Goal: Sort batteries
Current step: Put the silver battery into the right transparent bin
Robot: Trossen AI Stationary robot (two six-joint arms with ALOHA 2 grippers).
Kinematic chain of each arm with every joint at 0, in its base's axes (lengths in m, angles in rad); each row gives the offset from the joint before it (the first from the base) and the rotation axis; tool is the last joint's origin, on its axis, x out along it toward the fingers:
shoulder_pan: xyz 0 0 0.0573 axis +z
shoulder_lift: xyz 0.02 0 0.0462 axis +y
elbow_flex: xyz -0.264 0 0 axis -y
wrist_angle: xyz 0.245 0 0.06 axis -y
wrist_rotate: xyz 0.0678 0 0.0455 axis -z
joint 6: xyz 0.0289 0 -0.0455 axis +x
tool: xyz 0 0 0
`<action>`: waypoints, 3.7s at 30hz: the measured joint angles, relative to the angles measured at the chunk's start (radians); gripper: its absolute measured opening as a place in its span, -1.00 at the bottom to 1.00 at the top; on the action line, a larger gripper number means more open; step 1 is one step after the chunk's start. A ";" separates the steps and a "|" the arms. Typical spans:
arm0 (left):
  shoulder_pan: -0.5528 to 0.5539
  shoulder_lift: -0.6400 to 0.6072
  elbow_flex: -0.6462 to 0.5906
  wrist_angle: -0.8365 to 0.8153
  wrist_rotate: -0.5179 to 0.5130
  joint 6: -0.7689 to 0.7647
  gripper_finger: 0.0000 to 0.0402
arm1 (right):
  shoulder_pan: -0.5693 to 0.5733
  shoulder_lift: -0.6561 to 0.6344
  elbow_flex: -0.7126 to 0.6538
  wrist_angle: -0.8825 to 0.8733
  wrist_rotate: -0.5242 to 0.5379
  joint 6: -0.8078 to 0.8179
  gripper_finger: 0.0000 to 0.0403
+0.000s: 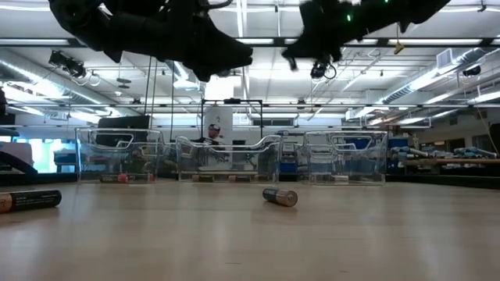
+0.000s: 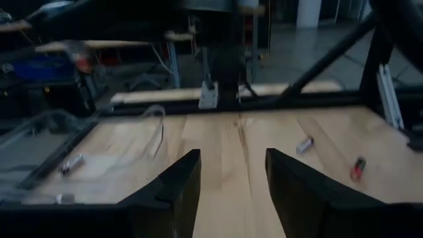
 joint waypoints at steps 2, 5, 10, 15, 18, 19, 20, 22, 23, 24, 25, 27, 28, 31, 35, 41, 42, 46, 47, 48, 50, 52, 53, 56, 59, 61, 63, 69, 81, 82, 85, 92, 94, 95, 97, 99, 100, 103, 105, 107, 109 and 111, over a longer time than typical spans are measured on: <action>0.000 -0.010 -0.001 -0.047 -0.001 0.005 -0.12 | -0.074 -0.032 0.000 -0.147 0.028 0.049 -0.68; 0.000 -0.030 -0.001 -0.120 -0.003 0.022 -0.12 | -0.198 -0.036 0.000 -0.323 0.024 0.121 -0.68; -0.002 -0.094 0.000 -0.242 -0.003 0.022 -0.12 | -0.369 0.087 -0.001 -0.393 -0.124 0.159 -0.68; -0.014 -0.174 -0.001 -0.365 -0.007 0.021 -0.12 | -0.467 0.220 0.014 -0.415 -0.274 0.109 -0.68; -0.023 -0.215 -0.001 -0.424 -0.009 0.021 -0.12 | -0.498 0.267 0.050 -0.511 -0.303 0.042 -0.68; -0.026 -0.222 -0.001 -0.420 -0.009 0.020 -0.12 | -0.504 0.278 0.066 -0.546 -0.309 0.018 -0.68; -0.027 -0.229 0.000 -0.422 -0.012 0.022 -0.12 | -0.510 0.289 0.082 -0.582 -0.312 -0.005 -0.68; -0.029 -0.242 -0.001 -0.439 -0.013 0.023 -0.12 | -0.518 0.312 0.112 -0.641 -0.317 -0.029 -0.68; -0.029 -0.242 -0.001 -0.434 -0.013 0.023 -0.12 | -0.524 0.324 0.125 -0.661 -0.319 -0.030 -0.68; -0.029 -0.242 -0.001 -0.434 -0.015 0.023 -0.12 | -0.530 0.336 0.135 -0.673 -0.319 -0.025 -0.68; -0.029 -0.242 -0.001 -0.441 -0.017 0.023 -0.12 | -0.535 0.350 0.144 -0.679 -0.319 -0.015 -0.68; -0.029 -0.242 -0.001 -0.443 -0.017 0.021 -0.12 | -0.542 0.380 0.153 -0.683 -0.318 0.016 -0.68; -0.029 -0.242 -0.001 -0.444 -0.017 0.021 -0.12 | -0.544 0.396 0.156 -0.688 -0.318 0.032 -0.68; -0.029 -0.242 -0.001 -0.451 -0.017 0.020 -0.12 | -0.545 0.443 0.161 -0.689 -0.319 0.070 -0.68; -0.029 -0.242 -0.001 -0.453 -0.017 0.020 -0.12 | -0.547 0.482 0.164 -0.685 -0.318 0.093 -0.67; -0.029 -0.242 -0.001 -0.458 -0.018 0.020 -0.12 | -0.551 0.489 0.164 -0.681 -0.318 0.113 -0.52; -0.029 -0.242 -0.001 -0.458 -0.018 0.020 -0.12 | -0.550 0.482 0.163 -0.684 -0.318 0.114 -0.50; -0.029 -0.242 -0.001 -0.458 -0.018 0.020 -0.12 | -0.551 0.430 0.160 -0.696 -0.298 0.118 -0.43; -0.029 -0.242 -0.001 -0.458 -0.018 0.020 -0.12 | -0.550 0.408 0.161 -0.698 -0.287 0.117 -0.41; -0.029 -0.242 -0.001 -0.459 -0.018 0.020 -0.12 | -0.548 0.387 0.161 -0.703 -0.280 0.116 -0.39; -0.029 -0.248 -0.001 -0.465 -0.017 0.020 -0.12 | -0.544 0.340 0.161 -0.723 -0.278 0.102 -0.36; -0.028 -0.255 -0.001 -0.468 0.012 0.019 -0.12 | -0.533 0.280 0.161 -0.733 -0.277 0.077 -0.35; -0.029 -0.262 0.000 -0.474 0.032 0.018 -0.12 | -0.524 0.247 0.161 -0.743 -0.273 0.065 -0.35; -0.045 -0.289 0.011 -0.583 0.090 0.019 -0.14 | -0.482 0.155 0.161 -0.779 -0.240 0.032 -0.43; -0.087 -0.301 0.047 -0.790 0.085 0.021 -0.21 | -0.421 0.073 0.161 -0.792 -0.218 0.029 -0.64; -0.136 -0.302 0.079 -0.897 0.070 0.015 -0.28 | -0.371 0.034 0.160 -0.795 -0.196 0.036 -0.81; -0.193 -0.303 0.096 -0.985 0.069 0.000 -0.38 | -0.316 0.012 0.160 -0.795 -0.162 0.056 -0.94; -0.427 -0.298 0.102 -1.103 0.073 -0.208 -0.69 | -0.162 0.015 0.158 -0.804 -0.070 0.126 -0.81; -0.900 -0.160 0.103 -1.063 -0.065 -0.819 -0.94 | 0.027 0.063 0.158 -0.726 0.012 0.247 -0.88; -0.929 -0.133 0.103 -1.055 -0.065 -0.851 -0.94 | 0.039 0.068 0.158 -0.713 0.011 0.258 -0.88; -1.001 -0.036 0.127 -1.055 -0.057 -0.932 -0.92 | 0.074 0.086 0.158 -0.716 0.011 0.292 -0.87; -1.092 0.206 0.337 -1.229 -0.050 -0.945 -0.82 | 0.150 0.106 0.158 -0.711 0.050 0.359 -0.85; -1.105 0.269 0.404 -1.247 -0.045 -0.921 -0.77 | 0.169 0.109 0.158 -0.703 0.052 0.373 -0.86; -1.109 0.299 0.435 -1.263 -0.040 -0.902 -0.73 | 0.180 0.109 0.158 -0.705 0.052 0.377 -0.86; -1.110 0.353 0.485 -1.278 -0.028 -0.891 -0.66 | 0.198 0.109 0.158 -0.704 0.053 0.380 -0.87; -1.111 0.390 0.519 -1.281 -0.011 -0.888 -0.58 | 0.216 0.109 0.158 -0.704 0.065 0.380 -0.87; -1.110 0.403 0.535 -1.282 -0.008 -0.879 -0.55 | 0.222 0.109 0.158 -0.704 0.070 0.380 -0.86; -1.110 0.425 0.557 -1.296 0.000 -0.871 -0.44 | 0.235 0.109 0.158 -0.704 0.079 0.380 -0.86; -1.110 0.428 0.557 -1.311 0.000 -0.873 -0.38 | 0.240 0.109 0.158 -0.704 0.080 0.380 -0.86; -1.110 0.428 0.557 -1.330 0.000 -0.874 -0.33 | 0.243 0.109 0.158 -0.704 0.080 0.380 -0.87; -1.110 0.428 0.557 -1.352 0.001 -0.874 -0.29 | 0.243 0.109 0.158 -0.703 0.081 0.380 -0.88; -1.110 0.428 0.557 -1.353 -0.001 -0.872 -0.27 | 0.243 0.109 0.158 -0.703 0.081 0.379 -0.88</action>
